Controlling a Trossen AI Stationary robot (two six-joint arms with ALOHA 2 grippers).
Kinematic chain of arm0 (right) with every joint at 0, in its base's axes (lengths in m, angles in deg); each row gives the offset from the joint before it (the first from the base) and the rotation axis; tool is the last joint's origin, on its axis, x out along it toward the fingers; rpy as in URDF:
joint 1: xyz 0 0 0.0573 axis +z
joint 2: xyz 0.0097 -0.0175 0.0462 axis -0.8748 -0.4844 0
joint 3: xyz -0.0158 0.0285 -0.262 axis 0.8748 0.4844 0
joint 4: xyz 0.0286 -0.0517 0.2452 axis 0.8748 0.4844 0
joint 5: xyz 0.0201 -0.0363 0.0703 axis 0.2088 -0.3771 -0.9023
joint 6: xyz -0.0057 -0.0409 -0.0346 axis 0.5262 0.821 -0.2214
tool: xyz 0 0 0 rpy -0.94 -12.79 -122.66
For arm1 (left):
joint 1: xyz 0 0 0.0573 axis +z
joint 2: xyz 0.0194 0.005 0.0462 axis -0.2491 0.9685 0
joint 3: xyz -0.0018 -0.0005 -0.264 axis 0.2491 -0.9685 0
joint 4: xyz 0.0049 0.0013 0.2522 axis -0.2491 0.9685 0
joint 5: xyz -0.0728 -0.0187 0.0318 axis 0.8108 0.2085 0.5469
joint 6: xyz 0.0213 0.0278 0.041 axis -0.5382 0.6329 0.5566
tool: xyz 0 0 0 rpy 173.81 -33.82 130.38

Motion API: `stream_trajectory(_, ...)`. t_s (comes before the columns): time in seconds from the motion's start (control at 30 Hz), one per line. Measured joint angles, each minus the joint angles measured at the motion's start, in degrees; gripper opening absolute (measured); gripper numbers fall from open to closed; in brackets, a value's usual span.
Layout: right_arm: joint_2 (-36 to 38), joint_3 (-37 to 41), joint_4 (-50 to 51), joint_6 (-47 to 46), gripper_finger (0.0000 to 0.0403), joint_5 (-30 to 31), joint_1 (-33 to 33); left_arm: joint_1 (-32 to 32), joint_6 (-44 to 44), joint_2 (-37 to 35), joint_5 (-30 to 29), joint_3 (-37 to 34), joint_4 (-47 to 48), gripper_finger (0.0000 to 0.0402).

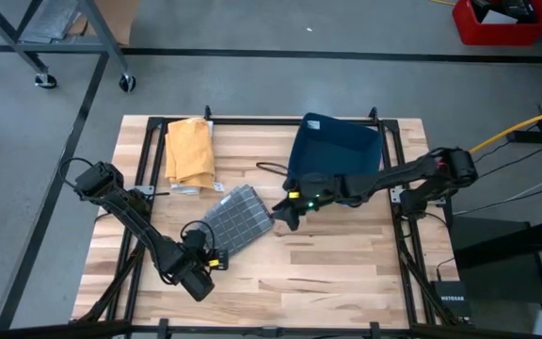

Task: Fold towel
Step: Move the blue laundry bin to the right, then stack the gray patterned towel on top of the yellow towel

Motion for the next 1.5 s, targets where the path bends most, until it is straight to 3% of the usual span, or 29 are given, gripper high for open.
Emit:
stream_trajectory(0.17, -2.9, 0.0, 6.8, 0.3, 0.0177, -1.0, 0.0, -0.1, 0.1, 0.0, 0.0, 0.0, 0.0, 0.0185)
stream_trajectory(0.27, -2.9, 1.0, 13.2, 3.2, 0.0177, 1.6, 0.0, -0.2, 0.3, 0.0, 0.0, 0.0, 0.0, 0.0185)
stream_trajectory(0.6, -2.8, 2.6, 26.9, 7.9, 0.0177, 5.7, -7.3, -0.6, 0.4, 0.0, 0.0, 0.0, 0.0, 0.0185)
stream_trajectory(0.8, -2.8, 2.4, 18.9, 7.0, 0.0177, -6.0, -7.4, -0.9, 1.1, -0.2, 0.9, 0.0, -0.6, 0.0185)
stream_trajectory(0.87, -2.8, 2.3, 14.7, 6.9, 0.0177, -7.5, -6.2, -0.9, 1.3, -0.6, 1.7, 0.0, 0.1, 0.0185)
stream_trajectory(1.13, -3.2, 2.3, 10.3, 3.1, 0.0177, 0.4, -5.3, -0.6, 1.2, -0.9, 2.9, 0.0, 3.4, 0.0185)
stream_trajectory(1.5, -10.7, 1.9, -1.3, -4.3, 0.0177, -1.7, -5.3, 3.5, 1.2, -0.7, 2.9, -0.7, 3.2, 0.0185)
